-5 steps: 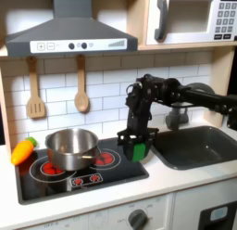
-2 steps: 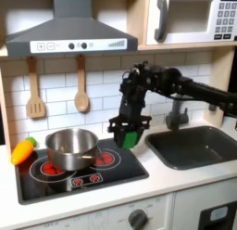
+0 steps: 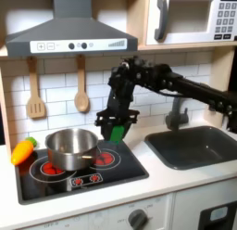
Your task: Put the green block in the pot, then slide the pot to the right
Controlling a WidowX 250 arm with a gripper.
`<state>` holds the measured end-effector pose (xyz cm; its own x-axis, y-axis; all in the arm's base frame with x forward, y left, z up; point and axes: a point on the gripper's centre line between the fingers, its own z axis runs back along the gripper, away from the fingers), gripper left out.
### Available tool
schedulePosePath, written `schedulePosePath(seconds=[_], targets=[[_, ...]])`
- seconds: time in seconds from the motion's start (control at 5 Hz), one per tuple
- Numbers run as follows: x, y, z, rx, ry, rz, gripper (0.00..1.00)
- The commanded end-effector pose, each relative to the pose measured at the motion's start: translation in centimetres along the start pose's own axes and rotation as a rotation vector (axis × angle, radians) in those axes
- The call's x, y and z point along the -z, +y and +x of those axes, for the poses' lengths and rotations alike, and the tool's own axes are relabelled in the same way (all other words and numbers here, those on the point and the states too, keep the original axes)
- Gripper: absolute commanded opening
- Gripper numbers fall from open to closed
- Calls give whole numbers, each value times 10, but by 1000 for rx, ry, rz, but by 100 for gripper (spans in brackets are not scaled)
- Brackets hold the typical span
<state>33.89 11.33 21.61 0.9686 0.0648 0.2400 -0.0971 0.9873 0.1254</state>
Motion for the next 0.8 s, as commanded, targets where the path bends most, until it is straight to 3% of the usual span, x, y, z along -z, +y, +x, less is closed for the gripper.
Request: schedulePosePath(seconds=[0.0, 0.6], targets=[[6, 28, 14, -38, -17, 22, 0], [25, 40, 32, -12, -59, 46, 0]])
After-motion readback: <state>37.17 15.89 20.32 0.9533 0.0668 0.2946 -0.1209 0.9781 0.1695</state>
